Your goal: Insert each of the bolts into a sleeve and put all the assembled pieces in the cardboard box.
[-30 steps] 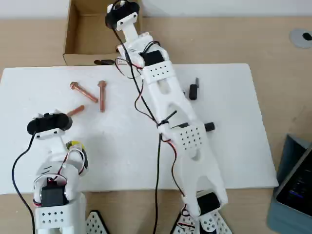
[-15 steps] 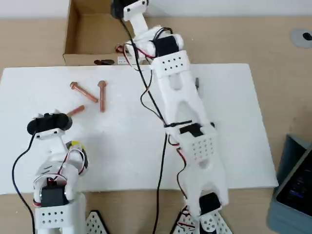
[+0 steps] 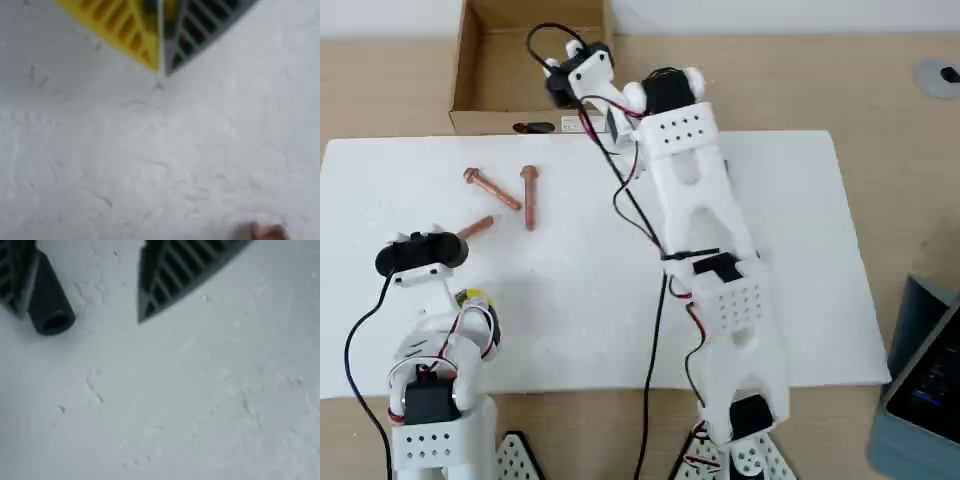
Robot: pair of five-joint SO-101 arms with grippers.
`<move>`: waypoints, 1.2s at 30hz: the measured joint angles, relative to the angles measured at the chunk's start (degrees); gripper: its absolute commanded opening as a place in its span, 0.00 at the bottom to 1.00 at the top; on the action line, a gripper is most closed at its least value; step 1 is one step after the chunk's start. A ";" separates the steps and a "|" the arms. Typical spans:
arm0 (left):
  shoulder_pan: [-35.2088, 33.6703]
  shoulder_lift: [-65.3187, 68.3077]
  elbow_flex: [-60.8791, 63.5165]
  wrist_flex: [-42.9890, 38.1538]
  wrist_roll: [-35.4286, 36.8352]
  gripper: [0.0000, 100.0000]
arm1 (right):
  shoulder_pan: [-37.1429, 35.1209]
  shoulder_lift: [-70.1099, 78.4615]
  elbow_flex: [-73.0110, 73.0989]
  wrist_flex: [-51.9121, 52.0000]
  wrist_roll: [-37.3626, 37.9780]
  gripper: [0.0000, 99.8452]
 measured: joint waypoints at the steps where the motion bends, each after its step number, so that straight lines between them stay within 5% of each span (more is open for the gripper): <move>1: 0.00 0.00 0.00 0.00 0.00 0.00 | 0.62 0.00 0.00 0.26 1.14 0.17; 17: 0.00 0.00 0.00 0.00 0.00 0.00 | 8.70 -0.09 2.29 0.53 22.15 0.17; 36: 0.00 0.00 0.00 0.00 0.00 0.00 | 9.32 -0.09 17.32 -3.16 28.48 0.17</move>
